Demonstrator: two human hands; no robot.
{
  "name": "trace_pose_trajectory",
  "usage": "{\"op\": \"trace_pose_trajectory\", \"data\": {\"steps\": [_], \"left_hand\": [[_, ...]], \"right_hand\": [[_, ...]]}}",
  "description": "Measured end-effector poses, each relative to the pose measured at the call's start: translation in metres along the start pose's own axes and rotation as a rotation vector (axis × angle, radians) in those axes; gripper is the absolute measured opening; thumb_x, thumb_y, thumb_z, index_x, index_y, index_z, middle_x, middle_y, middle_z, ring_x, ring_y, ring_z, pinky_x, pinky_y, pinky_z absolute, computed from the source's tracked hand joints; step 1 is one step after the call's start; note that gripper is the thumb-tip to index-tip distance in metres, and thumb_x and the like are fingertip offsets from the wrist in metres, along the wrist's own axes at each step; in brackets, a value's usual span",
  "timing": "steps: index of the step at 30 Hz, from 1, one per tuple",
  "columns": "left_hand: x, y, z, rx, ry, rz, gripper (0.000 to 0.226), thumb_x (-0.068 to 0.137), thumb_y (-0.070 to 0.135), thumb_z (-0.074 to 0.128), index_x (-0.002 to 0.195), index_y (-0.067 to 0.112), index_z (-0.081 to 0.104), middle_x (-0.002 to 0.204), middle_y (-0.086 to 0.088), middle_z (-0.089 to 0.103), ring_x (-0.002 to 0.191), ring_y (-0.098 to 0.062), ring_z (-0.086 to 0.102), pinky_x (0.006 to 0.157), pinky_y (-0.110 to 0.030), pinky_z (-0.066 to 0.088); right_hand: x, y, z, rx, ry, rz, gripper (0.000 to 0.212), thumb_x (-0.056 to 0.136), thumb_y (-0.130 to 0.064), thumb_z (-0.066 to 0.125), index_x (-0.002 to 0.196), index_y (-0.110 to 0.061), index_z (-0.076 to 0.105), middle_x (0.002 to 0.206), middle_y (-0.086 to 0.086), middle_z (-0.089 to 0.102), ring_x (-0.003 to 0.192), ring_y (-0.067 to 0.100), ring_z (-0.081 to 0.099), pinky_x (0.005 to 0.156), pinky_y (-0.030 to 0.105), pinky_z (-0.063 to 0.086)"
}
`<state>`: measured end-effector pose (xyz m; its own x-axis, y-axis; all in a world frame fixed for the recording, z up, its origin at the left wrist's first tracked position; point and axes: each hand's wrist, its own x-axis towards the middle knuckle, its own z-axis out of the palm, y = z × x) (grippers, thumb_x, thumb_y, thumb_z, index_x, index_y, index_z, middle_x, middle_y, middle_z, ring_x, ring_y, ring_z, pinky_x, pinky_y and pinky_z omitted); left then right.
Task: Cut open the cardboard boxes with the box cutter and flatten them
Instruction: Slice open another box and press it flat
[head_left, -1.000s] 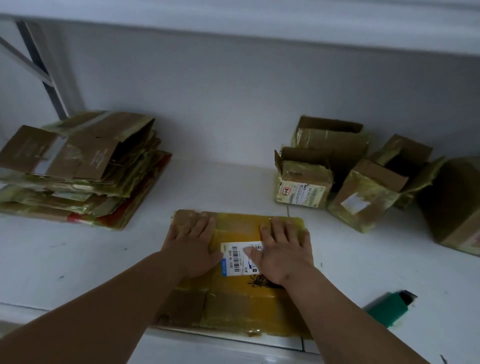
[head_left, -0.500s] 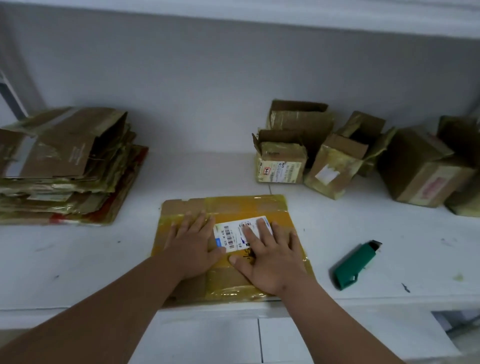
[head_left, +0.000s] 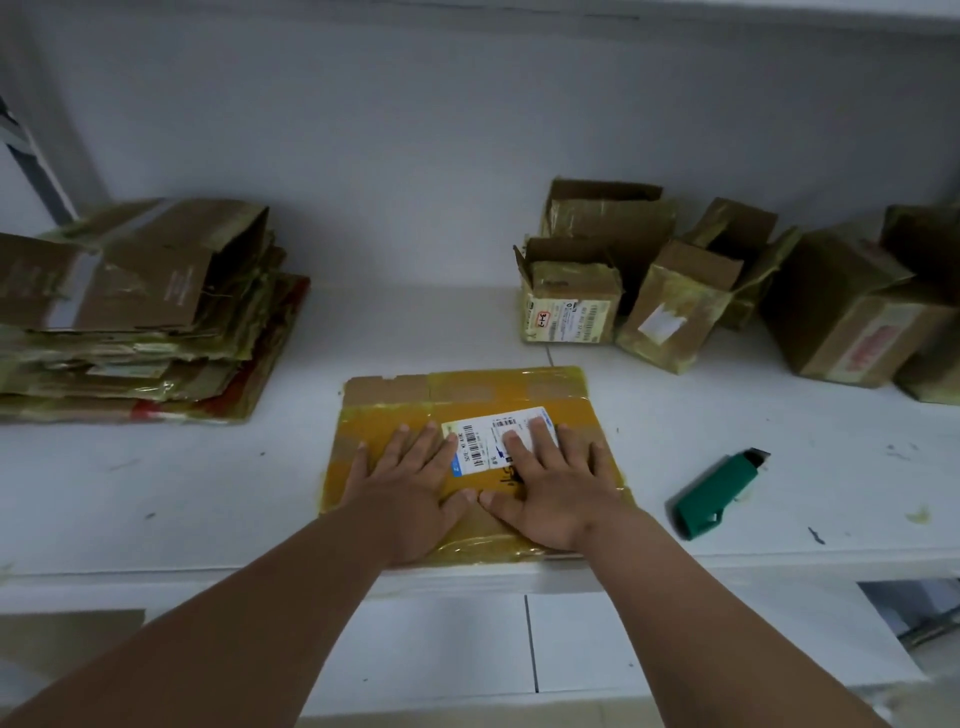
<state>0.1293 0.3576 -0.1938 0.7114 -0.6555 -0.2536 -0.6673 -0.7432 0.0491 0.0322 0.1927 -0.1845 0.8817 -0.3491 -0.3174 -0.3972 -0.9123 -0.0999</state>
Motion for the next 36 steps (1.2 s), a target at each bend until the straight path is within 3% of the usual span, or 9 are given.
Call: {"op": "trace_pose_trajectory", "data": {"steps": [4,10,13,17,22,24,28,31,36], "left_hand": [[0.002,0.003,0.003,0.015,0.027,-0.022,0.074,0.093,0.071,0.011,0.154,0.036,-0.013,0.161,0.01,-0.021,0.149,-0.021,-0.018,0.119,-0.055,-0.007],[-0.011,0.007,0.012,0.055,0.126,-0.087,0.1,0.063,0.078,-0.031,0.152,0.036,-0.016,0.162,0.011,-0.017,0.15,-0.019,-0.016,0.121,-0.051,-0.005],[-0.021,0.007,0.012,-0.065,0.163,-0.255,0.075,0.088,0.071,-0.002,0.154,0.036,-0.011,0.163,0.009,-0.014,0.149,-0.019,-0.019,0.12,-0.05,-0.008],[-0.027,-0.006,0.008,-0.291,0.165,-0.483,0.071,0.097,0.063,0.016,0.156,0.029,-0.003,0.164,0.003,-0.012,0.15,-0.022,-0.013,0.121,-0.05,-0.003],[-0.033,-0.009,0.008,-0.411,0.159,-0.579,0.073,0.097,0.061,0.023,0.156,0.028,-0.002,0.165,-0.004,0.0,0.151,-0.023,0.002,0.122,-0.046,0.007],[-0.035,-0.007,0.002,-0.413,0.183,-0.606,0.071,0.095,0.06,0.029,0.156,0.03,0.005,0.162,-0.004,0.017,0.148,-0.027,0.018,0.118,-0.048,0.02],[-0.041,-0.005,-0.026,-0.582,0.199,-0.642,0.064,0.076,0.052,0.049,0.136,0.034,0.036,0.12,-0.003,0.054,0.11,-0.03,0.053,0.095,-0.05,0.048],[-0.051,-0.002,-0.043,-0.663,0.211,-0.659,0.069,0.064,0.05,0.057,0.129,0.034,0.038,0.118,-0.005,0.048,0.108,-0.033,0.053,0.093,-0.052,0.05],[-0.062,-0.015,-0.049,-0.66,0.262,-0.696,0.078,0.078,0.04,0.072,0.144,0.026,0.033,0.133,-0.009,0.044,0.117,-0.033,0.05,0.099,-0.047,0.047]], "right_hand": [[-0.012,0.008,0.012,-0.016,0.104,-0.056,0.081,0.087,-0.081,0.011,0.155,-0.041,-0.01,0.162,-0.008,-0.022,0.149,0.021,-0.024,0.119,0.053,-0.013],[-0.013,0.01,0.016,-0.007,0.137,-0.088,0.079,0.088,-0.079,0.008,0.155,-0.04,-0.009,0.163,-0.007,-0.02,0.15,0.022,-0.022,0.118,0.055,-0.013],[-0.011,0.015,0.012,0.045,0.104,-0.119,0.075,0.092,-0.074,0.018,0.156,-0.041,-0.003,0.163,-0.009,-0.017,0.15,0.022,-0.02,0.119,0.052,-0.013],[-0.005,0.031,-0.003,0.299,0.266,-0.032,0.047,0.101,-0.038,0.037,0.148,-0.037,0.039,0.163,-0.002,0.02,0.15,0.025,0.011,0.122,0.046,0.011],[-0.005,0.037,-0.01,0.479,0.205,0.146,0.037,0.096,-0.031,0.045,0.132,-0.027,0.05,0.138,0.009,0.043,0.124,0.032,0.047,0.107,0.046,0.04],[-0.007,0.042,-0.023,0.797,0.266,0.161,0.037,0.094,-0.022,0.051,0.131,-0.025,0.053,0.121,0.002,0.055,0.108,0.025,0.053,0.093,0.038,0.047],[-0.012,0.056,-0.042,1.217,0.281,0.347,0.043,0.092,-0.011,0.057,0.133,-0.01,0.046,0.119,0.008,0.056,0.103,0.027,0.054,0.082,0.035,0.045],[-0.014,0.053,-0.038,1.248,0.211,0.387,0.021,0.089,-0.013,0.06,0.106,-0.001,0.057,0.103,0.013,0.066,0.089,0.028,0.062,0.068,0.033,0.047],[-0.019,0.04,-0.03,1.331,0.162,0.365,0.012,0.09,-0.008,0.056,0.099,-0.005,0.063,0.093,0.015,0.07,0.085,0.031,0.067,0.069,0.037,0.055]]}}
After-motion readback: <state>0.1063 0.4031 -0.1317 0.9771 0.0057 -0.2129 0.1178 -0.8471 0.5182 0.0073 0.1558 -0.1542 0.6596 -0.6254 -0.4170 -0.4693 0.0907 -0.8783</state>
